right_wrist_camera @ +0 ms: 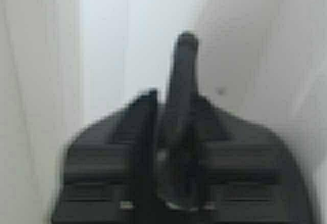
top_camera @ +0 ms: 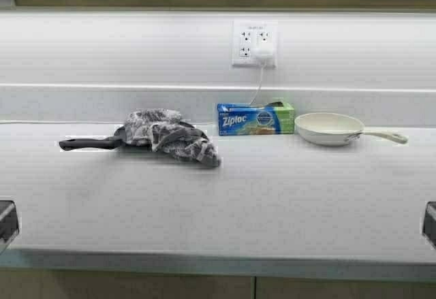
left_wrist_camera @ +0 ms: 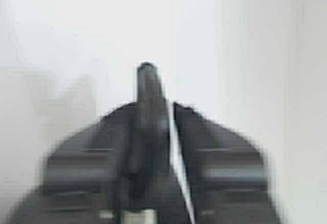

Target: Open the cabinet, put the pot inside, then close it

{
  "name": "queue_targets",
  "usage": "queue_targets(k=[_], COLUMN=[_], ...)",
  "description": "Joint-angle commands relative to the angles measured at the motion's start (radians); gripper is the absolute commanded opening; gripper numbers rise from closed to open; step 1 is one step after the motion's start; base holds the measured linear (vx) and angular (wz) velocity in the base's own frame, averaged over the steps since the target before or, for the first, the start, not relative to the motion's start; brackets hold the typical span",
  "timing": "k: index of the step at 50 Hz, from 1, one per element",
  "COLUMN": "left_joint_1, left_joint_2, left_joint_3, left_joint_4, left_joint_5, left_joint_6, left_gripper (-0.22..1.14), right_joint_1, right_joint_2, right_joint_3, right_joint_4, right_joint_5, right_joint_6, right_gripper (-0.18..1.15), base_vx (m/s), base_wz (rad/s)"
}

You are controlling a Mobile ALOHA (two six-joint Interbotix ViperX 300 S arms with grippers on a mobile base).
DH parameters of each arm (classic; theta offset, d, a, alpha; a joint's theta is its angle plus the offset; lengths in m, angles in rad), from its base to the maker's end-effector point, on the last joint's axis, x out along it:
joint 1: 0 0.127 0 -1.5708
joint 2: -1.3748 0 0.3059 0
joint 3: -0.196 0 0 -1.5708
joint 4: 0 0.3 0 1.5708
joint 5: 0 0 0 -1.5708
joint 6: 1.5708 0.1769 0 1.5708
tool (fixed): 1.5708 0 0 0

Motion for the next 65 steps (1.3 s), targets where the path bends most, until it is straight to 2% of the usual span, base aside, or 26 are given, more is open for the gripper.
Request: queue_targets(k=[1, 5, 16, 28, 39, 65], left_joint_1=[-0.055, -0.052, -0.051, -0.048, -0.048, -0.067], left_joint_2=[-0.038, -0.038, -0.048, -0.083, -0.118, -0.304], left_joint_3=[-0.003, -0.002, 0.021, 0.098, 0.164, 0.42], left_joint_4=[0.006, 0.006, -0.006, -0.063, -0.071, -0.063], left_joint_5=[-0.04, -0.041, -0.043, -0.087, -0.11, -0.209], left_joint_6=[-0.031, -0.035, -0.04, -0.032, -0.035, -0.038], left_gripper=[1.06, 1.01, 1.02, 1.02, 1.02, 1.02], right_joint_1=[0.014, 0.009, 0.003, -0.018, -0.029, -0.028], right_joint_2=[-0.034, -0.037, -0.046, -0.081, -0.12, -0.279], right_joint_3=[-0.003, -0.002, 0.018, 0.06, 0.114, 0.311], right_joint_4=[0.025, 0.026, 0.028, 0.028, 0.028, 0.023], right_joint_5=[-0.021, -0.02, -0.021, -0.021, -0.023, -0.077], right_joint_6=[-0.005, -0.006, -0.008, -0.034, -0.054, -0.058], right_gripper=[1.05, 1.03, 1.04, 1.04, 1.04, 1.04], base_vx=[0.0, 0.0, 0.0, 0.0, 0.0, 0.0], base_wz=[0.0, 0.0, 0.0, 0.0, 0.0, 0.0])
